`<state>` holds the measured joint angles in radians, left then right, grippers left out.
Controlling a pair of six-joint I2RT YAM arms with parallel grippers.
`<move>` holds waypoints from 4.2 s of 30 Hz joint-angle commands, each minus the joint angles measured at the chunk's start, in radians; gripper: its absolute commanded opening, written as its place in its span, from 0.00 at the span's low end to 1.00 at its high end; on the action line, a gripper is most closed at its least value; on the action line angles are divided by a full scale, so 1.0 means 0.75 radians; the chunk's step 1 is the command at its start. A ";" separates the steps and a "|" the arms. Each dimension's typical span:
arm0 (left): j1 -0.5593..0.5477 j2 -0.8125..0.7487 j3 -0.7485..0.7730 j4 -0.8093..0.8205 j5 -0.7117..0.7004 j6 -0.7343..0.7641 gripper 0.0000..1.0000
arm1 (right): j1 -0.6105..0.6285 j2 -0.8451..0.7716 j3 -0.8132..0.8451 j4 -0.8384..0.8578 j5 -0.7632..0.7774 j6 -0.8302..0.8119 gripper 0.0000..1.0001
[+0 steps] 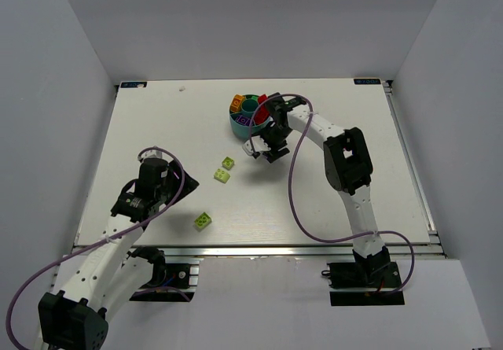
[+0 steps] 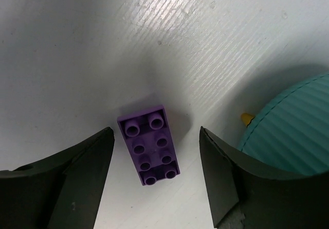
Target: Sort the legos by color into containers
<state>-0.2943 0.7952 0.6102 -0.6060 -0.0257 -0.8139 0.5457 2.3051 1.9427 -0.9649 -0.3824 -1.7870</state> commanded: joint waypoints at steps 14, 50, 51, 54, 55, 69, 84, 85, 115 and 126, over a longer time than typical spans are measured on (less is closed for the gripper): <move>0.008 -0.013 0.005 0.010 -0.015 -0.003 0.69 | -0.002 -0.046 0.052 -0.139 -0.024 0.010 0.22; 0.008 -0.126 -0.069 0.088 -0.013 -0.075 0.69 | 0.142 -0.183 0.069 0.943 0.305 1.929 0.00; 0.008 -0.124 -0.069 0.088 -0.013 -0.072 0.69 | 0.144 -0.179 0.065 0.949 0.313 1.914 0.00; 0.006 -0.126 -0.069 0.084 -0.015 -0.072 0.69 | 0.150 -0.155 0.073 0.941 0.346 1.876 0.01; 0.008 -0.128 -0.069 0.082 -0.015 -0.072 0.69 | 0.150 -0.145 0.077 0.937 0.356 1.869 0.02; 0.008 -0.132 -0.067 0.078 -0.015 -0.077 0.69 | 0.160 -0.108 0.073 0.935 0.410 1.796 0.16; 0.008 -0.144 -0.061 0.059 -0.019 -0.081 0.69 | 0.166 -0.108 0.065 0.914 0.399 1.783 0.50; 0.008 -0.146 -0.059 0.055 -0.019 -0.079 0.69 | 0.166 -0.104 0.065 0.914 0.397 1.783 0.50; 0.008 -0.238 -0.040 -0.037 -0.047 -0.136 0.29 | 0.234 -0.382 -0.218 0.448 -0.464 1.102 0.53; 0.008 -0.314 -0.061 -0.114 -0.066 -0.183 0.61 | 0.311 -0.202 -0.179 0.784 0.145 1.984 0.66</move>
<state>-0.2943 0.5655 0.5564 -0.6609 -0.0631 -0.9443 0.7586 2.1155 1.7443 -0.4435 -0.4389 -0.5262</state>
